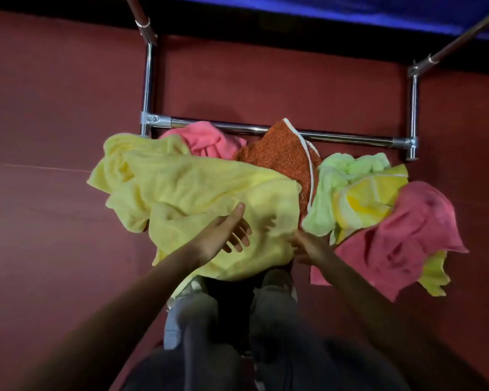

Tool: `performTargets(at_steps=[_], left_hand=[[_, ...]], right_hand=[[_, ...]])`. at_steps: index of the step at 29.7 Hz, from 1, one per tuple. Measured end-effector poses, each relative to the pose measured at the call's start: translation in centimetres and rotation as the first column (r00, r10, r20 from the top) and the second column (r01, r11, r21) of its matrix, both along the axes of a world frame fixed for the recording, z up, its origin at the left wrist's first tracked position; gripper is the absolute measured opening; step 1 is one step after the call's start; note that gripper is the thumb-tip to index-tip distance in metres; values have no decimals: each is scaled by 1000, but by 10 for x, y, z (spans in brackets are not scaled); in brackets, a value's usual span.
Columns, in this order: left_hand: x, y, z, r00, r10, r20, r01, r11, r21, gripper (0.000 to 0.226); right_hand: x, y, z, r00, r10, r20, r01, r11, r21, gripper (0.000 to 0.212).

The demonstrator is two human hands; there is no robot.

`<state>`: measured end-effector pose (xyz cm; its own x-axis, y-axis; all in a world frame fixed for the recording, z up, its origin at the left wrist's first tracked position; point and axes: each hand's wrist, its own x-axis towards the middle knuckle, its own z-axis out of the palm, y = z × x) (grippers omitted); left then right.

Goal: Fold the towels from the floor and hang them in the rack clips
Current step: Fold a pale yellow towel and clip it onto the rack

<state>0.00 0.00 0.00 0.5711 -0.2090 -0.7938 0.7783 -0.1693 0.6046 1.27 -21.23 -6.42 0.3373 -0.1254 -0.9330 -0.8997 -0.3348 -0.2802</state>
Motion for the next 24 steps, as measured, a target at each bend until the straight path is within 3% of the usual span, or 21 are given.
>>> performTargets(at_steps=[3,7,12,17,19,21,24], left_hand=[[2,0,-20,999,-29,-37,30,999,28,65],[-2,0,-34,998,-35,-49,37,999,36,58],[-10,4,-43,998,-26,-64,30,998,51,56],[-20,-3,-33,1000,-28,10,28,999,27,37],[-19,-6,-18,999,-37,23,37,999,-25,44],[-14,-8,-3,998,-54,43,57,997,-58,57],[2,-9,37,988,-24,151,32,998,-50,44]], right_hand=[[-6,-3,-35,997,53,60,-46,993,-112,23],[-21,-5,-57,997,43,-65,-44,999,-23,20],[-29,7,-61,991,131,10,-130,989,-65,31],[-15,28,-15,986,82,143,-109,975,192,22],[-2,41,14,978,75,194,-139,929,343,19],[16,54,50,991,-61,116,-6,865,501,26],[47,68,104,986,-123,116,20,764,645,30]])
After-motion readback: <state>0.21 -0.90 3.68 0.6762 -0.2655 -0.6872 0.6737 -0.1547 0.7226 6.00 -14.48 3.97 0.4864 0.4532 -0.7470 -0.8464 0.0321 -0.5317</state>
